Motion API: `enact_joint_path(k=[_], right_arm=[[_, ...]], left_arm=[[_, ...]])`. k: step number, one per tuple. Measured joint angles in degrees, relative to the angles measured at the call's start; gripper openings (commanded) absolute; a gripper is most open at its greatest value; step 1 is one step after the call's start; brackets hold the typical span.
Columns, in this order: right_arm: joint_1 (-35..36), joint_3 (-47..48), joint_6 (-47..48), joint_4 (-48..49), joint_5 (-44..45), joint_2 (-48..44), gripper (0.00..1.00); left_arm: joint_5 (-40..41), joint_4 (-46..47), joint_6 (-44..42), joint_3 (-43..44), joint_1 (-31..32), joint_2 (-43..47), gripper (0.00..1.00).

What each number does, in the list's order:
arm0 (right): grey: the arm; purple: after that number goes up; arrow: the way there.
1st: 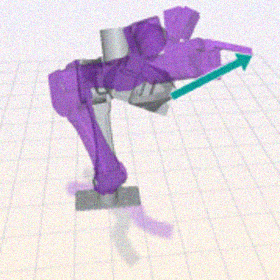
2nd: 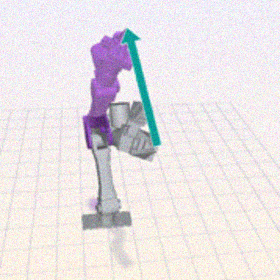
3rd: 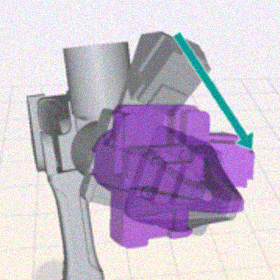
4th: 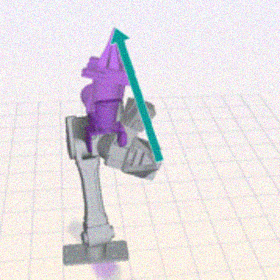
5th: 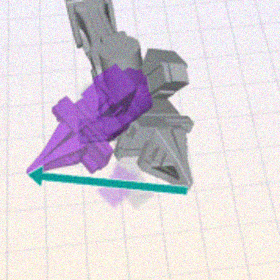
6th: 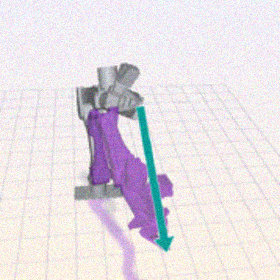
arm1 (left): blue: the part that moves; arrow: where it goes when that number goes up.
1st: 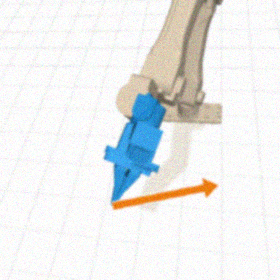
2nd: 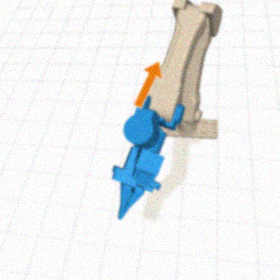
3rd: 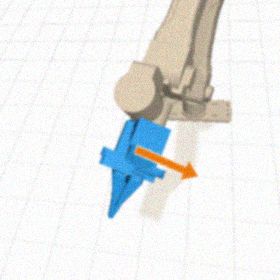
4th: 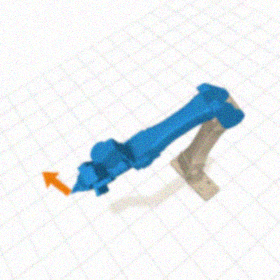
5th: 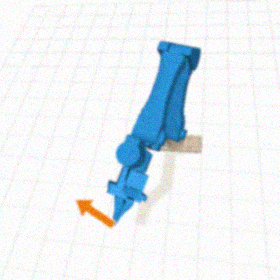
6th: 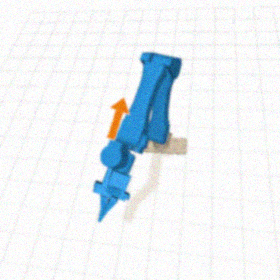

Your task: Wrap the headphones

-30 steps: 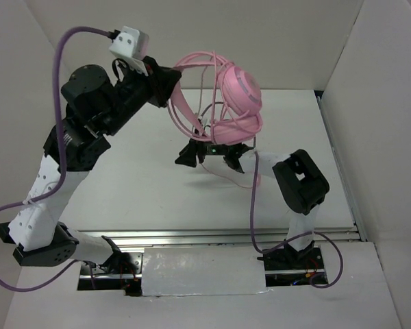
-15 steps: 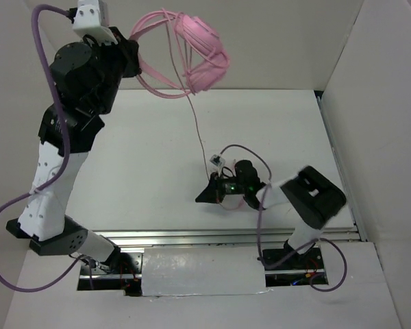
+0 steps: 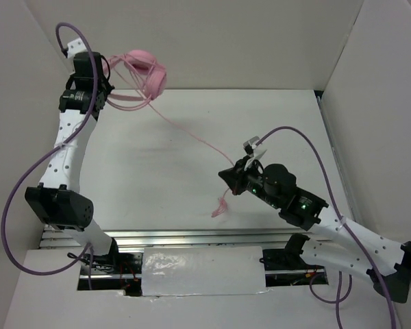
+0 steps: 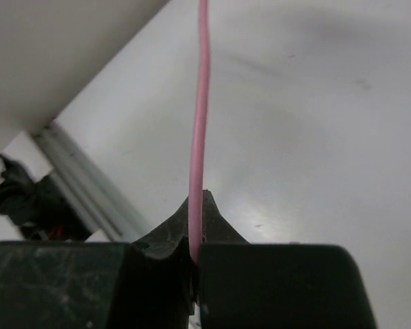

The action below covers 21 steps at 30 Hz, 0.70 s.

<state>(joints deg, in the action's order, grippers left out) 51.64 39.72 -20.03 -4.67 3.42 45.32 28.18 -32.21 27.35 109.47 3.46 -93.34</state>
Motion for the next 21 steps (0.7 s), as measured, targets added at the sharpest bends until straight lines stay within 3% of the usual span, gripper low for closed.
enact_joint_path(k=[5, 11, 15, 21], right_arm=[[4.3, 12.8, 8.5, -8.6, 18.8, 3.3, 0.0], [5.5, 21.0, 23.9, -7.7, 33.8, 10.0, 0.0], [4.1, 25.2, 35.4, -4.5, 32.9, 13.2, 0.0], [-7.0, 32.5, 47.9, -0.9, 14.5, 20.1, 0.0]], left_arm=[[-3.1, 0.2, 1.8, -11.9, -1.5, 0.2, 0.0], [-10.6, 5.0, 4.3, -25.6, -3.2, 3.6, 0.0], [-11.1, 10.6, -0.4, -33.9, 1.5, 7.9, 0.0], [-15.3, 19.5, -9.3, -50.1, 19.7, 17.1, 0.0]])
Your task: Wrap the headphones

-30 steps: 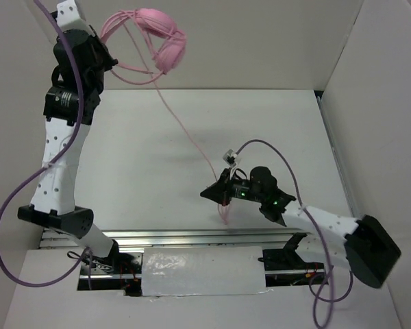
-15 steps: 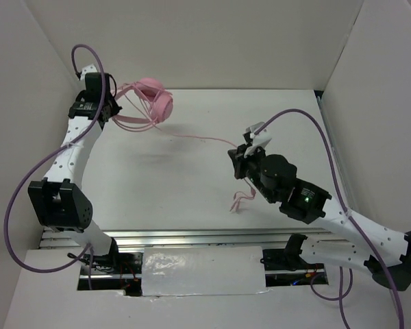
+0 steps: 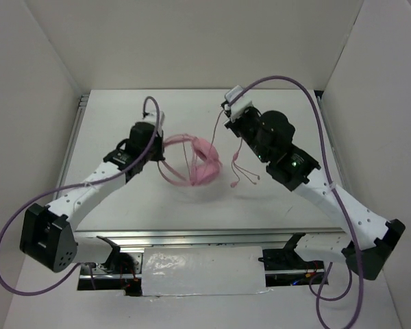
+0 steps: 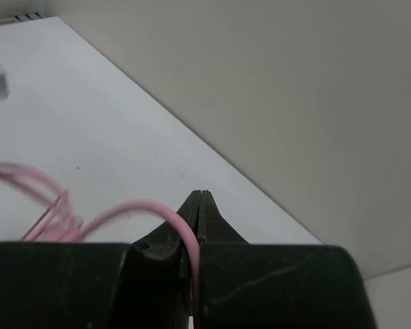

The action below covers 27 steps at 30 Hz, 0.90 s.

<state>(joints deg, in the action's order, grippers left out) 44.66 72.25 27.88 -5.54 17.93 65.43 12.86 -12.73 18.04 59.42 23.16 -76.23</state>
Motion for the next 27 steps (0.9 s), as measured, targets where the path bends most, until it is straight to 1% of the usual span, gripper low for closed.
enact_joint_path(k=[4, 6, 7, 10, 14, 17, 19, 22, 26, 27], right_arm=[[-7.2, 6.6, 4.2, -2.1, -12.1, 8.4, 0.0], [-10.0, 8.3, 5.2, -4.2, -18.0, 12.2, 0.0], [-11.6, 8.9, 5.5, -5.4, -22.0, 14.1, 0.0], [-14.6, 9.6, 5.7, -8.6, -29.5, 18.3, 0.0], [-16.9, 9.7, 4.6, -10.4, -36.0, 23.0, 0.0], [-18.2, 9.7, 2.7, -10.5, -40.4, 25.9, 0.02], [-19.0, 9.2, 0.9, -10.0, -43.2, 27.2, 0.02], [-19.6, 5.5, -2.7, -6.8, -46.3, 27.6, 0.02], [-19.7, -3.0, -9.2, 2.0, -48.8, 27.6, 0.02], [-19.7, -5.2, -11.3, 4.4, -49.3, 27.6, 0.04]], left_arm=[[-3.1, 0.7, -4.5, -8.5, 9.0, 6.4, 0.0], [-3.1, 0.9, -6.1, -10.4, 12.0, 9.7, 0.0], [-2.9, 0.9, -7.3, -10.7, 13.5, 11.1, 0.0], [-1.2, 1.0, -9.3, -10.7, 17.4, 14.2, 0.0], [-0.3, 0.7, -10.6, -10.8, 22.3, 16.9, 0.0], [1.0, 0.0, -11.0, -10.6, 24.6, 19.0, 0.0], [2.2, -1.4, -11.6, -9.3, 25.4, 20.0, 0.0], [4.3, -4.0, -12.3, -4.9, 25.9, 20.3, 0.0], [7.9, -7.0, -12.7, 3.5, 26.4, 20.2, 0.0], [8.9, -7.6, -12.9, 6.0, 26.5, 20.0, 0.0]])
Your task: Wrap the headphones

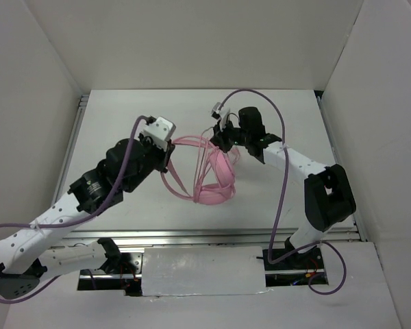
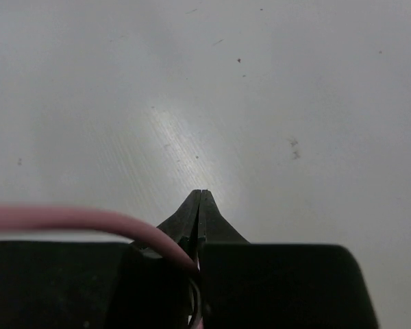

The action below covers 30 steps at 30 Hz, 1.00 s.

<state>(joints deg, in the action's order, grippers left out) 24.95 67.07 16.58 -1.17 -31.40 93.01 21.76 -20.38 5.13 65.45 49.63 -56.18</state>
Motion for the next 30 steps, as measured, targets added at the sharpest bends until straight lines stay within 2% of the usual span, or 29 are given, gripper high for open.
enact_joint_path(k=[3, 5, 6, 7, 8, 9, 15, 18, 22, 26, 30], right_arm=[[0.2, -4.6, -5.0, 6.5, -1.7, -0.1, 0.32], [0.5, -5.6, -7.2, 9.2, -3.4, 0.0, 0.41], [0.7, -5.6, -8.4, 10.9, -4.5, 0.2, 0.51], [1.0, -5.6, -9.6, 13.2, -5.7, 0.5, 0.53], [1.4, -5.6, -10.6, 15.3, -6.7, 0.9, 0.65], [1.9, -5.4, -12.3, 18.0, -8.1, 1.8, 0.68], [5.3, -2.4, -22.6, 32.2, -12.5, 12.5, 0.72], [6.4, -0.2, -27.2, 35.5, -13.3, 17.5, 0.69], [7.7, -0.1, -32.8, 41.6, -14.0, 20.5, 0.62], [10.0, 1.2, -37.0, 47.3, -14.1, 22.5, 0.71], [12.1, 2.3, -40.0, 52.6, -12.5, 23.9, 0.75]], left_arm=[[2.1, -0.2, -0.4, 5.4, 0.0, -0.2, 0.0], [2.3, -0.5, -0.6, 9.1, 0.0, -1.1, 0.0], [2.3, -1.2, -0.7, 11.7, 0.0, -2.1, 0.0], [2.1, -1.9, -0.7, 14.4, 0.0, -3.4, 0.0], [2.0, -2.4, -0.7, 16.7, 0.0, -4.6, 0.0], [2.0, -3.1, -0.7, 19.8, 0.0, -6.3, 0.0], [1.4, -7.1, -0.7, 36.5, 0.0, -14.3, 0.0], [1.5, -9.6, -0.7, 44.9, 0.0, -17.2, 0.0], [2.7, -9.4, -0.5, 50.3, -0.3, -18.0, 0.0], [3.1, -9.6, -0.5, 54.9, -0.8, -19.1, 0.0], [4.2, -11.2, -0.5, 59.4, -0.9, -21.3, 0.0]])
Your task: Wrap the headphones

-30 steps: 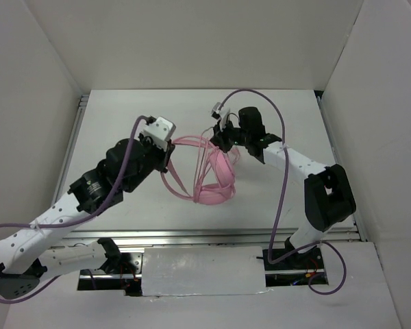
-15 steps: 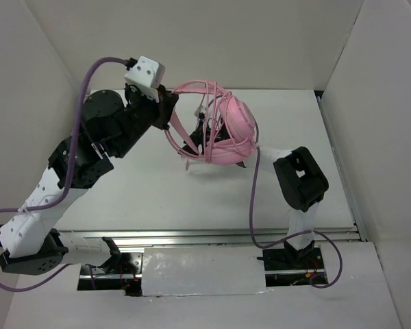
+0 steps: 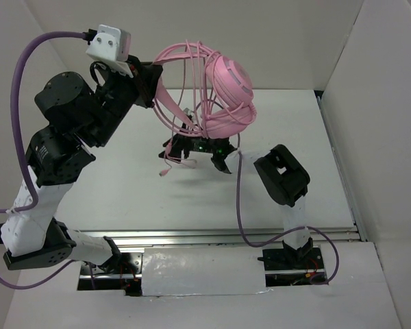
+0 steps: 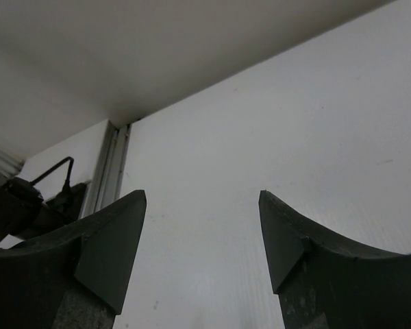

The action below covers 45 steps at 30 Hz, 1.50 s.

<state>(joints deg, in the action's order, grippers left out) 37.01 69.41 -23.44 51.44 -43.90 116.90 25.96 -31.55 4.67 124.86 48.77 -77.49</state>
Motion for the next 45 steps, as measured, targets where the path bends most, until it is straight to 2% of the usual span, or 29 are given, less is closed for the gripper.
enact_joint_path(k=[5, 7, 10, 14, 17, 21, 26, 30, 36, 39, 45], right_arm=[[0.0, 0.0, -5.1, 6.3, -0.9, 1.2, 0.79], [-0.5, -1.9, -5.6, 7.4, -0.6, 0.4, 0.92], [-1.3, -6.0, -5.0, 6.2, 0.8, -2.1, 1.0], [-2.1, -9.0, -3.1, 2.3, 4.6, -6.6, 1.0], [-2.6, -9.7, -1.0, -2.0, 10.6, -10.6, 1.0], [-2.8, -9.8, 1.1, -8.5, 23.0, -14.2, 1.0], [-3.7, -8.5, 2.1, -17.3, 37.7, -14.5, 1.0], [-4.3, -7.8, 3.6, -21.9, 44.9, -14.8, 1.0], [-4.4, -21.4, 8.9, -21.0, 42.2, -23.5, 1.0], [-3.1, -26.9, 11.8, -20.6, 37.5, -27.5, 1.0], [1.0, -29.9, 20.1, -21.2, 27.6, -30.6, 1.0]], left_arm=[[1.1, -1.1, -0.1, -0.5, 0.0, 0.1, 0.0], [1.2, -1.4, -0.2, -0.9, 0.0, 0.2, 0.0], [1.2, -1.3, -0.2, -2.4, 0.0, 0.9, 0.0], [1.2, -1.4, -0.2, -4.9, 0.0, 2.9, 0.0], [1.3, -0.9, -0.1, -7.6, 0.0, 5.1, 0.0], [1.3, -1.0, 0.0, -9.4, 0.0, 7.0, 0.0], [1.3, -1.0, 0.3, -9.6, 0.0, 7.3, 0.0], [2.0, -1.2, 0.3, -9.6, 0.0, 7.2, 0.0], [4.5, -1.3, 0.2, -9.6, 0.0, 7.2, 0.0], [5.9, -1.4, 0.2, -9.7, 0.0, 7.2, 0.0], [7.0, -2.3, 0.2, -9.7, 0.0, 7.2, 0.0]])
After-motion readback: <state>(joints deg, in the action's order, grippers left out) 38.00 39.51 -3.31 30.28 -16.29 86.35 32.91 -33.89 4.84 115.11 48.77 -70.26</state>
